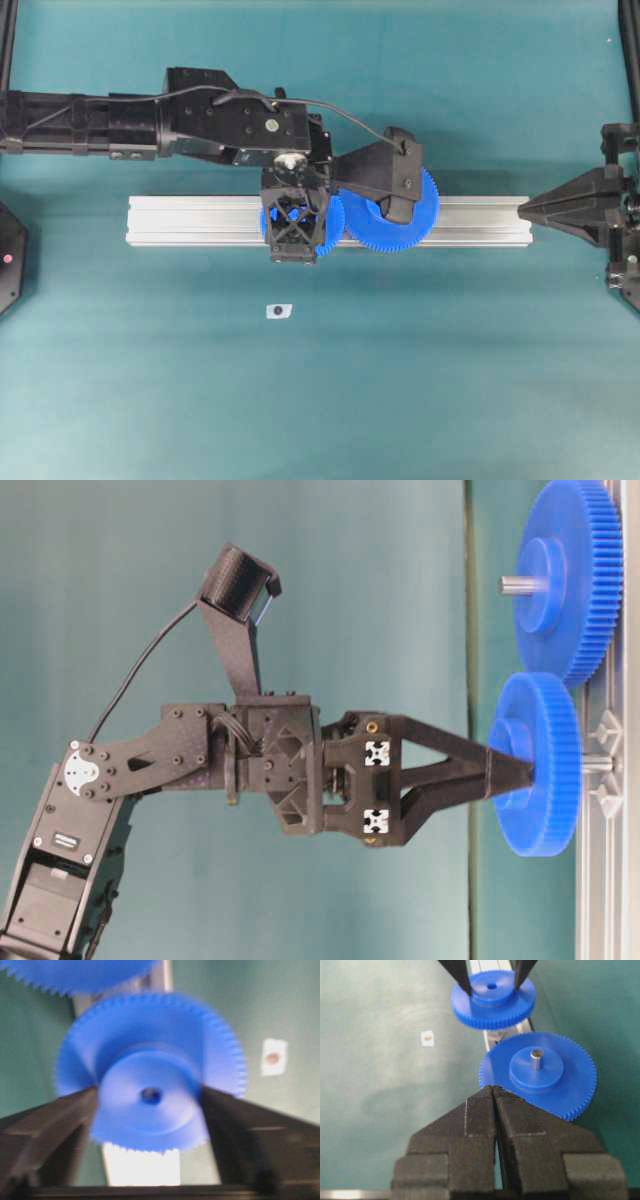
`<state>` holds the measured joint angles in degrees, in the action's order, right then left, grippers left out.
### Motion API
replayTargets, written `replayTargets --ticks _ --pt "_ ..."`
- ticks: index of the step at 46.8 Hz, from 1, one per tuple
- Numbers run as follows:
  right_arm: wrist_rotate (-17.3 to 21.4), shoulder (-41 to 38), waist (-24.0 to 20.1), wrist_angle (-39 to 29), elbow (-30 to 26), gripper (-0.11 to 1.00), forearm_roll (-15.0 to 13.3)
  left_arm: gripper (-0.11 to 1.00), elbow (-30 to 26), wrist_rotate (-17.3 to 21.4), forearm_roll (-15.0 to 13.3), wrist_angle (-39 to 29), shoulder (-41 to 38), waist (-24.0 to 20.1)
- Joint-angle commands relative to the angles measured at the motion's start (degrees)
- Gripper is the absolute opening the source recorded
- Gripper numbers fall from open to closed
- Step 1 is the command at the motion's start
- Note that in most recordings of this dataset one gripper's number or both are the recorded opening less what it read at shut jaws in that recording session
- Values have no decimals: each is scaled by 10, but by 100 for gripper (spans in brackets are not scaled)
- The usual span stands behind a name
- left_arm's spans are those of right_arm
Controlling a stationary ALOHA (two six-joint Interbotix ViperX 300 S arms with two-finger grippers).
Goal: Find the location of the shaft and insert the small gear.
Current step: 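Push the gear onto the left shaft beside the large gear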
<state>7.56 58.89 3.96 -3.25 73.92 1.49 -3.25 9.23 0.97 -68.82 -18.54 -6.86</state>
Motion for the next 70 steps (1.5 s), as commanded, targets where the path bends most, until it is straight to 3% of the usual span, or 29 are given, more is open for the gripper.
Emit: replayTargets --ticks 1,9,32,70 --pt "11 -4 1 2 -6 2 1 85 -15 1 4 -2 24 -10" --pt "15 -4 1 3 -5 2 1 79 -16 0 4 -1 20 -10" --pt "16 -4 1 2 -4 2 1 79 -67 -11 4 -7 39 24" --pt "16 -4 1 3 -3 2 1 79 -69 -24 4 -48 55 28"
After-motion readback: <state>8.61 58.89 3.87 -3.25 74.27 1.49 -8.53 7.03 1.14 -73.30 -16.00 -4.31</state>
